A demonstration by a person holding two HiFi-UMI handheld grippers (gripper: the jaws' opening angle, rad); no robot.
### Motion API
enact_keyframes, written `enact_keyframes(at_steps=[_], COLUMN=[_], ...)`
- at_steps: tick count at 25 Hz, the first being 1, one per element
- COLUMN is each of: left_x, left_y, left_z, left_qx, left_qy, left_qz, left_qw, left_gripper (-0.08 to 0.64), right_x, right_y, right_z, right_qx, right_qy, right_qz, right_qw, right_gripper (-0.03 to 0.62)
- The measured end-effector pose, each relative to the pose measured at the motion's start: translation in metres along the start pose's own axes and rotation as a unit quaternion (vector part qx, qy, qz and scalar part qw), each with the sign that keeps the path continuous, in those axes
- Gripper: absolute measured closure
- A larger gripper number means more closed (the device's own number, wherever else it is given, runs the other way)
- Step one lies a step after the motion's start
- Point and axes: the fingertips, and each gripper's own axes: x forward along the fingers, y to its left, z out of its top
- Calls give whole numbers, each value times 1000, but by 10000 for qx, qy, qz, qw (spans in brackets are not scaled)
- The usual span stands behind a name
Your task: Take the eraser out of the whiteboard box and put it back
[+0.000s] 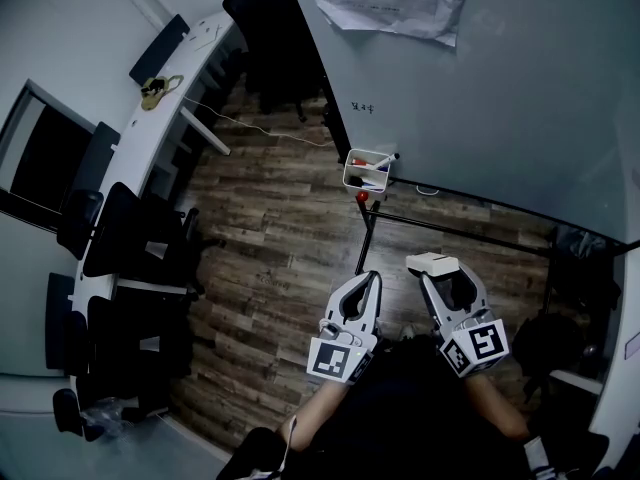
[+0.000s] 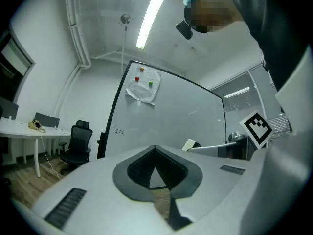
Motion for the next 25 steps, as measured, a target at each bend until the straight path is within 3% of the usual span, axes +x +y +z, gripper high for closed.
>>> enact_keyframes(at_steps=[7,25], left_x=[-1,-8], left_y=[6,21], left_z=[2,7], left_qx=[21,98], left_qy=[-39,-59], left_qz=[-175,-128], left_qw=[9998,9999], left_gripper=[554,554], right_x=[0,7], right_y=[14,17], right_z=[-4,-14], right_qx=[-81,-54], right_qy=[-23,38], right_qz=[-3,-144], right_qw=[10000,9999], right_gripper=[344,344])
